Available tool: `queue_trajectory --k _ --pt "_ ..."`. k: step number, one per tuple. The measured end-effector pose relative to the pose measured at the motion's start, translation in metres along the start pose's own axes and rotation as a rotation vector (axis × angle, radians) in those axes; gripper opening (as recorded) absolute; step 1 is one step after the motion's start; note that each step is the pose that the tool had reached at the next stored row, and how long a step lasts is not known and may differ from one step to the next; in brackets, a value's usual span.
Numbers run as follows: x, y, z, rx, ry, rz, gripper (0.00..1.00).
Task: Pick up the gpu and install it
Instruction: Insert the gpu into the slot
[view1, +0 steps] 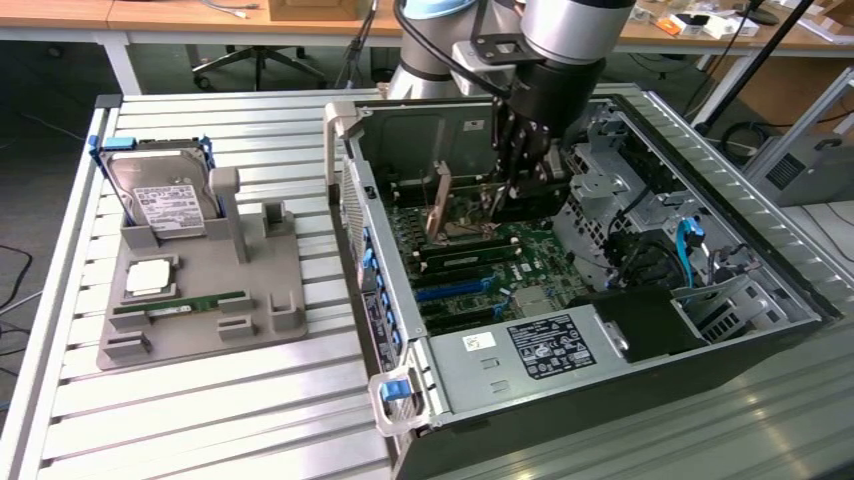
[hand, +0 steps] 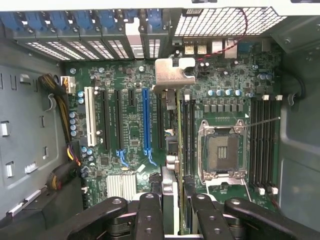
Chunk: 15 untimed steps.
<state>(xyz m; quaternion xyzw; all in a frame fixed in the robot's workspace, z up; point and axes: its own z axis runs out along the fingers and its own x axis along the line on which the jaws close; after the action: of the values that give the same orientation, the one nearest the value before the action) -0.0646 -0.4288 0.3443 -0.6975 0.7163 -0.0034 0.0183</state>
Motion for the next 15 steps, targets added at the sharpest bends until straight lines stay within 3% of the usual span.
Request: queue_trajectory --k 15 --pt "0.0026 0.0026 0.0013 0.0001 0.0000 0.000 0.27"
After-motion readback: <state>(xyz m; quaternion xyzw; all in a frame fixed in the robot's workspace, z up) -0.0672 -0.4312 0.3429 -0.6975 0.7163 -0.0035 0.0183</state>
